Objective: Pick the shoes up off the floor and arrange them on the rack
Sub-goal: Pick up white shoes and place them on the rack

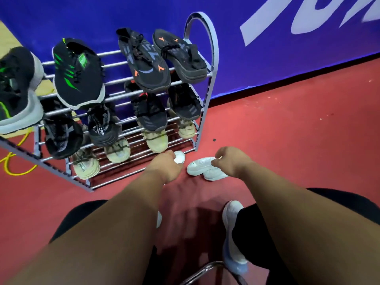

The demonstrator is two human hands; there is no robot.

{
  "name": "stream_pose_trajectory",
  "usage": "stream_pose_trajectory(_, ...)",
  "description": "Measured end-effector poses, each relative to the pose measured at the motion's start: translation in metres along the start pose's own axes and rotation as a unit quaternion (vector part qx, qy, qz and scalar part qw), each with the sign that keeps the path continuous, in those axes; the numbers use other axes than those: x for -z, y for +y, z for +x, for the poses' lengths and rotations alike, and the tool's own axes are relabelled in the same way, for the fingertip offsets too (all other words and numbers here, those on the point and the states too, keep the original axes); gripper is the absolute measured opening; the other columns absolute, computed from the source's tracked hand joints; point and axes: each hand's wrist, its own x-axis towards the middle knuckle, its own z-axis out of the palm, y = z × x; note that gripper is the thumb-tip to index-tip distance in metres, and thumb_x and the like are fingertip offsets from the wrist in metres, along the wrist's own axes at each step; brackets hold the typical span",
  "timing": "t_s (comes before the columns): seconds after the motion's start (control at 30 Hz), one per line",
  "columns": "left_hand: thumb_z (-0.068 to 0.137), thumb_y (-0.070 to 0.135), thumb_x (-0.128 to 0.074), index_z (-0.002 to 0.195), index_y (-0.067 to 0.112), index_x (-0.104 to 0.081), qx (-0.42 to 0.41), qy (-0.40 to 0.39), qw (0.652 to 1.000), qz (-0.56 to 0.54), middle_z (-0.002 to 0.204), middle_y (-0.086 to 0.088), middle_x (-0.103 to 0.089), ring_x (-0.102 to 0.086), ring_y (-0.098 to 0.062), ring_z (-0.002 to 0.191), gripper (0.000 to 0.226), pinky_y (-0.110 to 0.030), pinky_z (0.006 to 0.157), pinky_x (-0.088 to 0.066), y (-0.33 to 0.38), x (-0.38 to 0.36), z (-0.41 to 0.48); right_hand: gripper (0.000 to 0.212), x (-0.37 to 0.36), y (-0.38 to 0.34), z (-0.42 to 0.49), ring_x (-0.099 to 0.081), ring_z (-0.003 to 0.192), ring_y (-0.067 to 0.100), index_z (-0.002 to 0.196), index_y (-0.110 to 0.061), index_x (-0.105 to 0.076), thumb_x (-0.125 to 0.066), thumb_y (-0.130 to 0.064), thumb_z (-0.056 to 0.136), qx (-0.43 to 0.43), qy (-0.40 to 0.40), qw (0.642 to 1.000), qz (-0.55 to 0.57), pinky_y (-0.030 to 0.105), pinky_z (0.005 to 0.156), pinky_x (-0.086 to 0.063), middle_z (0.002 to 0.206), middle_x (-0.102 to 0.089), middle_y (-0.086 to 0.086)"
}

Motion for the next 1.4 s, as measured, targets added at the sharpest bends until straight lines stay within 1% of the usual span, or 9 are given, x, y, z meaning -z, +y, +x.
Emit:
stream_pose_trajectory(0.43,0.095,0.030,-0.059,0.140,0.010,-0.053,0.103,-0.027,0.994,0.018,0.139,-0.013,-0.059,-0.056,-0.032,0.125,0.049,-0.032,0.095,-0.045,-0.049,-0.039,0.077,0.008,-0.106,-0.012,0.091,-0.070,0.092,0.037,0.091,-0.014,-0.068,-0.068,-0.021,0.086,-0.036,-0.122,0.979,0.158,0.040,0.076,-0.054,0.082,-0.068,0.008)
stream_pose_trajectory(0.53,0.092,0.030,-0.061,0.132,0.014,-0.059,0.125,-0.029,0.992,-0.014,0.134,-0.011,-0.063,-0.059,-0.033,0.121,0.043,-0.033,0.099,-0.047,-0.055,-0.066,0.100,0.016,-0.123,0.010,0.097,-0.067,0.082,0.031,0.104,-0.016,-0.064,-0.065,-0.014,0.089,-0.067,-0.155,0.970,0.178,0.038,0.074,-0.049,0.076,-0.063,0.004)
stream_pose_trajectory(0.63,0.093,0.023,-0.059,0.119,0.011,-0.069,0.133,-0.021,0.990,-0.050,0.119,-0.012,-0.070,-0.065,-0.033,0.110,0.030,-0.037,0.095,-0.052,-0.055,-0.092,0.121,0.038,-0.128,0.043,0.109,-0.064,0.072,0.027,0.115,-0.013,-0.066,-0.072,-0.030,0.081,-0.123,-0.138,0.957,0.222,0.030,0.062,-0.046,0.079,-0.063,0.002)
stream_pose_trajectory(0.77,0.102,0.007,-0.046,0.128,0.005,-0.063,0.192,-0.028,0.978,-0.081,0.129,-0.014,-0.066,-0.064,-0.031,0.118,0.031,-0.039,0.098,-0.052,-0.053,-0.131,0.153,0.017,-0.121,0.095,0.133,-0.058,0.068,0.027,0.106,-0.016,-0.059,-0.069,-0.020,0.092,-0.202,-0.087,0.930,0.296,0.028,0.056,-0.041,0.083,-0.060,0.011)
stream_pose_trajectory(0.97,0.100,0.021,-0.060,0.114,0.010,-0.066,0.336,-0.035,0.838,-0.429,0.094,-0.005,-0.064,-0.065,-0.025,0.093,0.019,-0.035,0.069,-0.060,-0.030,-0.159,0.186,0.012,-0.109,0.152,0.156,-0.055,0.063,0.023,0.089,-0.012,-0.057,-0.056,-0.007,0.100,-0.288,-0.049,0.896,0.334,0.029,0.057,-0.039,0.078,-0.052,0.009)
stream_pose_trajectory(1.1,0.099,0.026,-0.060,0.139,0.018,-0.054,0.355,-0.067,0.787,-0.500,0.131,-0.008,-0.057,-0.064,-0.026,0.104,0.041,-0.037,0.069,-0.058,-0.028,-0.177,0.196,0.009,-0.116,0.183,0.177,-0.051,0.061,0.021,0.106,-0.010,-0.058,-0.053,-0.007,0.099,-0.326,-0.013,0.886,0.329,0.029,0.056,-0.040,0.080,-0.052,0.011)
stream_pose_trajectory(1.17,0.099,0.027,-0.059,0.141,0.021,-0.052,0.367,-0.073,0.760,-0.532,0.137,-0.010,-0.054,-0.061,-0.026,0.102,0.043,-0.037,0.066,-0.056,-0.028,-0.185,0.201,0.033,-0.118,0.195,0.190,-0.052,0.063,0.023,0.130,-0.016,-0.053,-0.051,-0.013,0.097,-0.341,0.019,0.881,0.327,0.033,0.057,-0.043,0.085,-0.057,0.011)
stream_pose_trajectory(1.27,0.099,0.033,-0.059,0.140,0.022,-0.054,0.376,-0.076,0.737,-0.556,0.137,-0.013,-0.054,-0.060,-0.028,0.107,0.043,-0.040,0.071,-0.055,-0.025,-0.197,0.209,0.076,-0.117,0.210,0.209,-0.054,0.072,0.025,0.159,-0.043,-0.017,-0.051,-0.019,0.095,-0.356,0.035,0.872,0.335,0.036,0.060,-0.047,0.110,-0.061,0.009)
stream_pose_trajectory(1.4,0.099,0.039,-0.061,0.131,0.024,-0.057,0.386,-0.085,0.717,-0.574,0.125,-0.016,-0.055,-0.060,-0.031,0.118,0.036,-0.044,0.090,-0.055,-0.021,-0.209,0.221,0.078,-0.112,0.216,0.235,-0.046,0.104,0.023,0.161,-0.042,-0.014,-0.049,-0.013,0.098,-0.333,0.009,0.889,0.314,0.029,0.073,-0.044,0.150,-0.046,0.009)
